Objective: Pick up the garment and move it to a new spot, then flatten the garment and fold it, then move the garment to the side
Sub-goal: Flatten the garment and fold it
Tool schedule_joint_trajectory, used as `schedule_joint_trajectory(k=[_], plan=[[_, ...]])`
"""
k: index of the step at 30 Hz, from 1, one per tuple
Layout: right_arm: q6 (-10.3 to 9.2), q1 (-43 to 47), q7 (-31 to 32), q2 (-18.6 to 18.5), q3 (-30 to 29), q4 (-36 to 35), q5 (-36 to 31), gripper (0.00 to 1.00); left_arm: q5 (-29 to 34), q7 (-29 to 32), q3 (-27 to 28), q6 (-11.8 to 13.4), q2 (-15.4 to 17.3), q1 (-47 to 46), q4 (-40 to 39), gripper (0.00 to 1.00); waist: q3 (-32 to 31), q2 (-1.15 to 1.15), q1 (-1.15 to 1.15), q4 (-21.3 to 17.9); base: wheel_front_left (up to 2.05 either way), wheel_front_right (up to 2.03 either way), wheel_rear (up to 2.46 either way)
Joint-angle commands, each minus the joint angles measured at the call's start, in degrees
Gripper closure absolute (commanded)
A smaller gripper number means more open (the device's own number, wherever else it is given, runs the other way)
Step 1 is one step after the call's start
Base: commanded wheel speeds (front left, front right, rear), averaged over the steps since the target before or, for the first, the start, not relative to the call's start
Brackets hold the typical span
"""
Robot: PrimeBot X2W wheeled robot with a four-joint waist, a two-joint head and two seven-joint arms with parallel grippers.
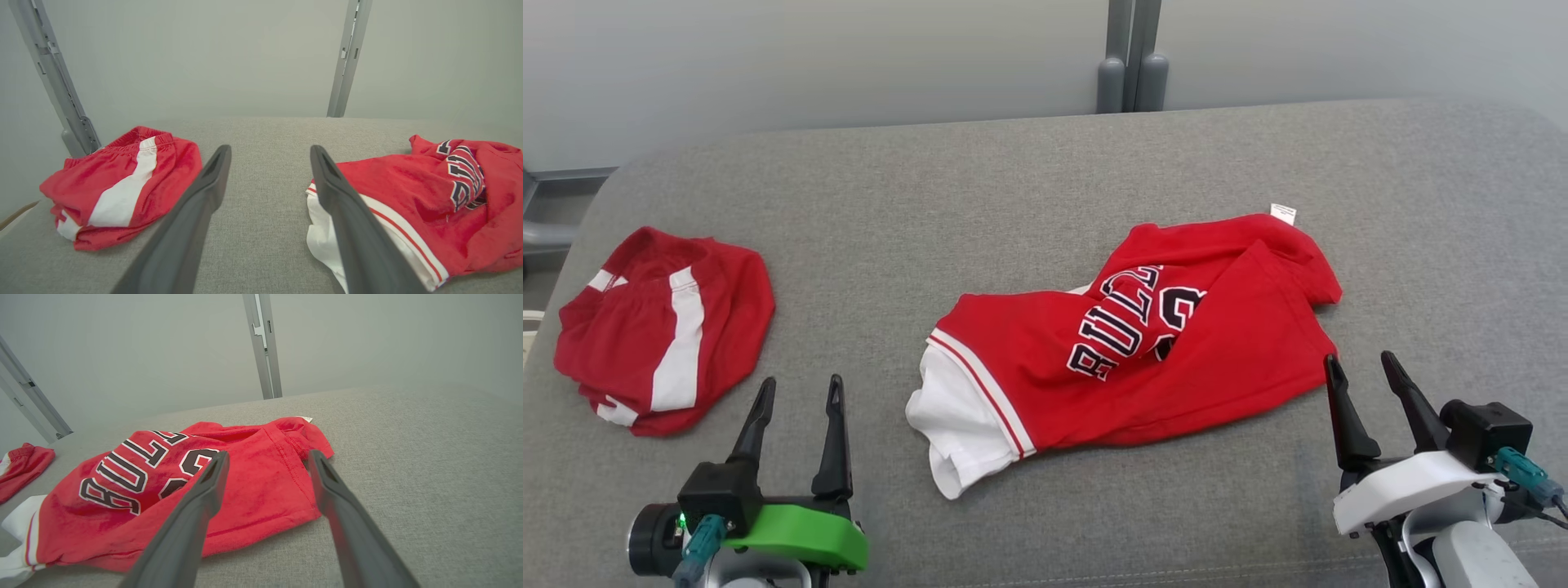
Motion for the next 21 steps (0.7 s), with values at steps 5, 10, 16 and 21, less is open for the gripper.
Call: schedule_joint_trajectory(k=[5, 10, 16, 21], plan=[[-0.02, -1.3, 0.2, -0.1, 1.3, 1.5, 0.5, 0.0, -0.1, -0.2, -1.3, -1.8, 1.2, -3.4, 4.9, 0.0, 0.4, 0.0, 0.0, -2.9, 0.0, 0.0, 0.0], [-0.02, -2.0, 0.4, -0.5, 2.7, 2.5, 1.3, 0.0, -1.1, -0.2, -3.3, -2.8, 1.9, -5.9, 10.8, 0.0, 0.9, 0.0, 0.0, -5.0, 0.0, 0.0, 0.0], [-0.02, -3.0, 0.5, -1.0, 3.8, 3.3, 2.1, 0.0, -2.8, -0.2, -5.6, -3.3, 2.4, -8.4, 19.1, 0.0, 1.7, 0.0, 0.0, -6.6, 0.0, 0.0, 0.0], [-0.02, -3.5, 0.4, -1.5, 4.2, 3.8, 2.7, 0.0, -4.7, -0.2, -7.7, -3.3, 2.7, -10.6, 24.4, 0.0, 2.2, 0.0, 0.0, -7.4, 0.0, 0.0, 0.0]])
